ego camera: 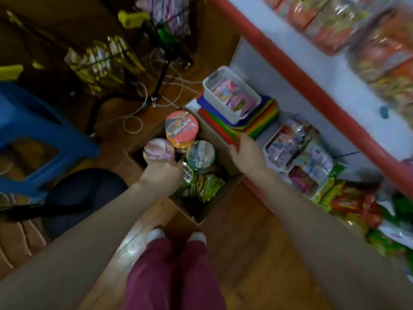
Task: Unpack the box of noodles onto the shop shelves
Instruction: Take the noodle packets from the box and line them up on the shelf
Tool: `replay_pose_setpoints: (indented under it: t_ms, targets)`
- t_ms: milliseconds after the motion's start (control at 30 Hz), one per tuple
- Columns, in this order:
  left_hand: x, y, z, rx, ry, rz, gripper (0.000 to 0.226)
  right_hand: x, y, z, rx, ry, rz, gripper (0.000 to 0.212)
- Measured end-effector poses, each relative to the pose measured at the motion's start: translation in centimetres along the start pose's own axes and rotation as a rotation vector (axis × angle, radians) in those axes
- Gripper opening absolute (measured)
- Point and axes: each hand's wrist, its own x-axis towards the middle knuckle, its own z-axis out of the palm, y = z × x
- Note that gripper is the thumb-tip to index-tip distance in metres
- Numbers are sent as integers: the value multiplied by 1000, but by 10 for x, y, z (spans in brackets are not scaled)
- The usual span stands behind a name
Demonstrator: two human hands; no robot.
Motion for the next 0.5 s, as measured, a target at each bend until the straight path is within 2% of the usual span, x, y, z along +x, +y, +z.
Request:
replay_pose_setpoints:
  t_ms: [100, 167, 267, 500]
  targets:
    - [22, -4, 70, 52, 3, 12, 30, 27, 38, 75, -25, -85, 55, 34]
    - [41, -5, 115, 56, -96, -33, 22, 46, 63, 123, -44, -139, 101, 35]
    - [75, -17, 193, 60, -236, -104, 30, 77, 101, 189, -80, -207, 153, 33]
    - [161, -39, 311, 127, -395, -55, 28, 148, 168, 305, -220, -483, 363, 36]
